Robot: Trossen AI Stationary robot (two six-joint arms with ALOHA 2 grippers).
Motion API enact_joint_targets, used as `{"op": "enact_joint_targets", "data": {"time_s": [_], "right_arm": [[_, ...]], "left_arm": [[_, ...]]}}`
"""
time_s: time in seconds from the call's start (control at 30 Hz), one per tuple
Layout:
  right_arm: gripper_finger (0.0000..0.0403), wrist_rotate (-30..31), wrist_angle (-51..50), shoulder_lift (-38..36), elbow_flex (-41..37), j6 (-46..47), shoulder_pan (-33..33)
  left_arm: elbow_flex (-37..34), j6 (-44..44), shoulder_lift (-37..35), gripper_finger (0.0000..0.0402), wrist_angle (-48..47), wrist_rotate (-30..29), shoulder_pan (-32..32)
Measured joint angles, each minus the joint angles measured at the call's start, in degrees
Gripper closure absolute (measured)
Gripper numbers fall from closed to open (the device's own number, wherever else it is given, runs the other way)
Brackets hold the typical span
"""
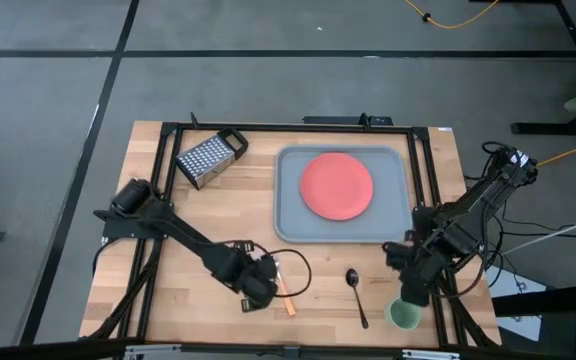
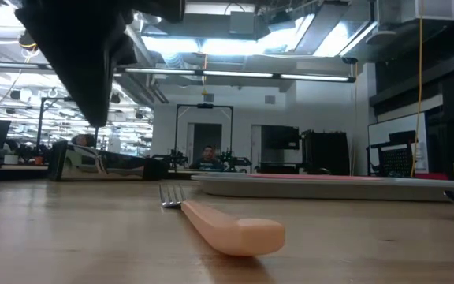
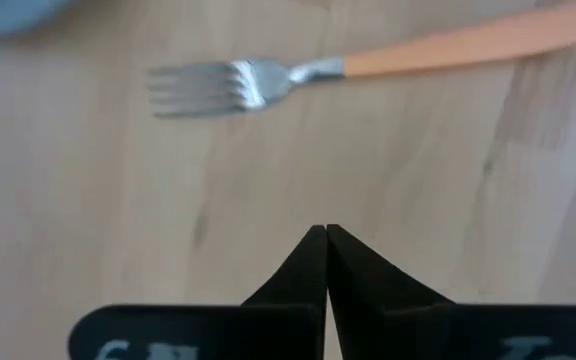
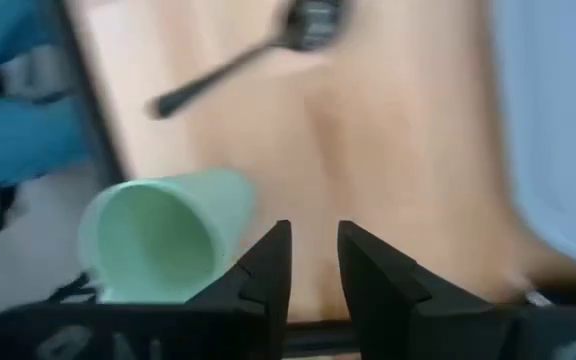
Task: Pick and place plate/cup/fork/spoon on tray
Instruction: Adjust the orange fork towards the left side of the black spoon on the table
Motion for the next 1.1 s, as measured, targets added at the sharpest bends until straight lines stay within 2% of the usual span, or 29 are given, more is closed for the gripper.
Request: {"op": "enact_joint_targets", "data": {"time_s": [0.13, 0.23, 0.6, 0.77, 1.1], "right_arm": [[0.0313, 3.8, -3.3, 0.0, 0.0, 0.5, 0.0], [0.0313, 5.7, -3.1, 0.0, 0.0, 0.6, 0.0], [0.0313, 5.8, -3.1, 0.0, 0.0, 1.7, 0.0], [0.0313, 5.8, -3.1, 0.0, 0.0, -0.5, 0.0], [0.0313, 5.9, -3.1, 0.0, 0.0, -1.6, 0.0]], "left_arm": [[3.1, -0.2, 4.3, 0.0401, -1.4, 4.0, 0.1], [4.9, -0.3, 6.2, 0.0401, -1.4, 4.7, 0.8], [5.2, -0.3, 8.7, 0.0401, -0.7, 5.3, 4.4], [5.3, 0.2, 11.3, 0.0401, 2.8, 9.5, 5.1], [5.3, 1.4, 11.8, 0.0401, 11.7, 8.4, 6.2]]}}
